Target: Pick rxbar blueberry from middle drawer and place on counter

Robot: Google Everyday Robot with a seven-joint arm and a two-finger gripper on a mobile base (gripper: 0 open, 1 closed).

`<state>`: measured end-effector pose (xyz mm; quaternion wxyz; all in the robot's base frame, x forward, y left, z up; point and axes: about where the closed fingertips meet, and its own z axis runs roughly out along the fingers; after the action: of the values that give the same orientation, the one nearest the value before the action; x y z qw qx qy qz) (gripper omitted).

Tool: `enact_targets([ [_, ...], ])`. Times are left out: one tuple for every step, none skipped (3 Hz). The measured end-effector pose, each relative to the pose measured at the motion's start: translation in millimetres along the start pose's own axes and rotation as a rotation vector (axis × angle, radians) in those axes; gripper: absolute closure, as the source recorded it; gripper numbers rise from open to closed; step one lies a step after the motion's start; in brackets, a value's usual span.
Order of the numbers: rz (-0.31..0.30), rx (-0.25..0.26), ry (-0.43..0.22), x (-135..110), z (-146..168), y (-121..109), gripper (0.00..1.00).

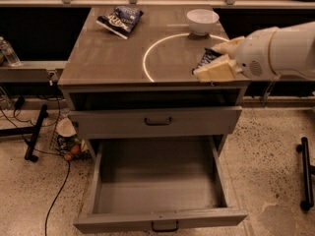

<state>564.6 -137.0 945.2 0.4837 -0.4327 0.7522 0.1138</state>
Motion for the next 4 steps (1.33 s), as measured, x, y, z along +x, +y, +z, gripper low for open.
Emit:
enact_targets([
  [-0.042,-0.046,-0.055,-31.6,48.7,5.1,1.00],
  [-0.064,-0.088,-0.117,-65.3,90.5,14.0,1.00],
  [-0.068,-0.081,-0.116,-66.1,92.5,13.1,1.00],
  [-0.084,-0.042,-0.109,-70.5,103.1,8.6,1.00],
])
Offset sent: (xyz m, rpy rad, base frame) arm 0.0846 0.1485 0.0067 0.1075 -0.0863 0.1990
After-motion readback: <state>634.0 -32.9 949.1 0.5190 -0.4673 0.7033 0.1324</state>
